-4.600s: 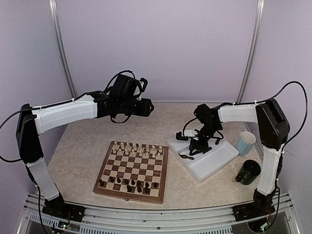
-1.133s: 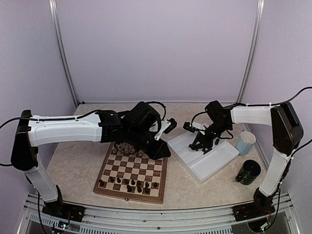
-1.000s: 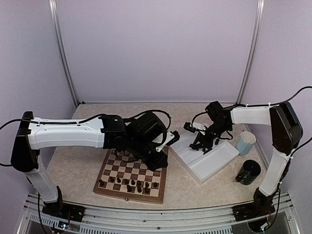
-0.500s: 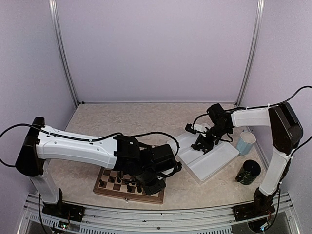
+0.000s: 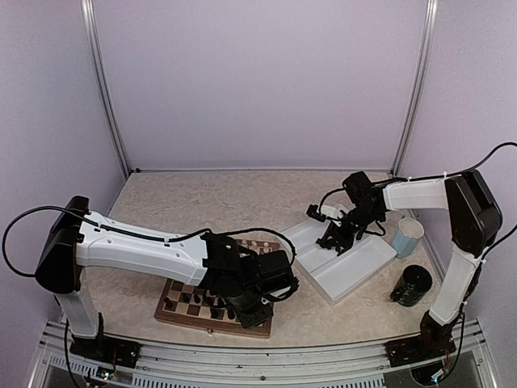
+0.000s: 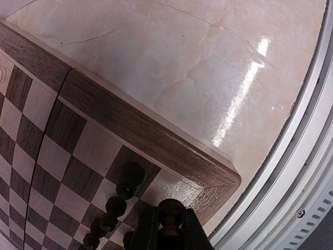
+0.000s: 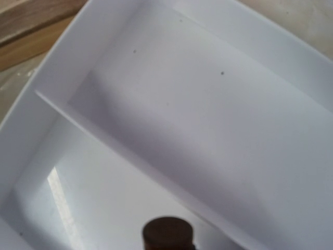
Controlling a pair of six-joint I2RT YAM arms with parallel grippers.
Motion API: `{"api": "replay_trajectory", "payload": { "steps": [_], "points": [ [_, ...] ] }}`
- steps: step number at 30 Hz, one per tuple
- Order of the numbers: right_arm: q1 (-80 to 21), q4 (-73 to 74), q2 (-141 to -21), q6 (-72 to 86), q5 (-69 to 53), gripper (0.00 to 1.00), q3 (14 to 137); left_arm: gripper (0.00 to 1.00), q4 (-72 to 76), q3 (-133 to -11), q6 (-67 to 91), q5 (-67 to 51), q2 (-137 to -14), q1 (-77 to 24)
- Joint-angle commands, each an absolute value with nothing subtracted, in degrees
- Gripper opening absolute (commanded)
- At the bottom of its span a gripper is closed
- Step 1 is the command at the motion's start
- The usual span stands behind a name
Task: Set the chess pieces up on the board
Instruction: Place the rook at a8.
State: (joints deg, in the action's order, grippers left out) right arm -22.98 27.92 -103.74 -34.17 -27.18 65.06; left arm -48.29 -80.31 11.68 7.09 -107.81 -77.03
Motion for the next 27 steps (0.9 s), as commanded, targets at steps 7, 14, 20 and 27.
{"api": "replay_trajectory", "payload": {
  "steps": [7,14,20,27],
  "points": [
    [-22.5,27.5,-103.9,-34.1,-27.9,0.00,65.3,0.09,-47.8,-79.4,11.9,6.2,-110.1,-77.1],
    [-22.5,27.6,-103.9,-34.1,-28.0,0.00,65.3,0.12,-47.4,-79.0,11.9,6.6,-110.4,-77.0],
    [-22.5,27.7,-103.8,-34.2,-28.2,0.00,65.1,0.26,-47.1,-78.8,12.2,7.1,-110.4,-77.0],
    [-22.5,28.5,-103.1,-34.3,-28.4,0.00,65.4,0.29,-47.2,-79.7,12.0,7.7,-108.9,-77.1]
  ]
}}
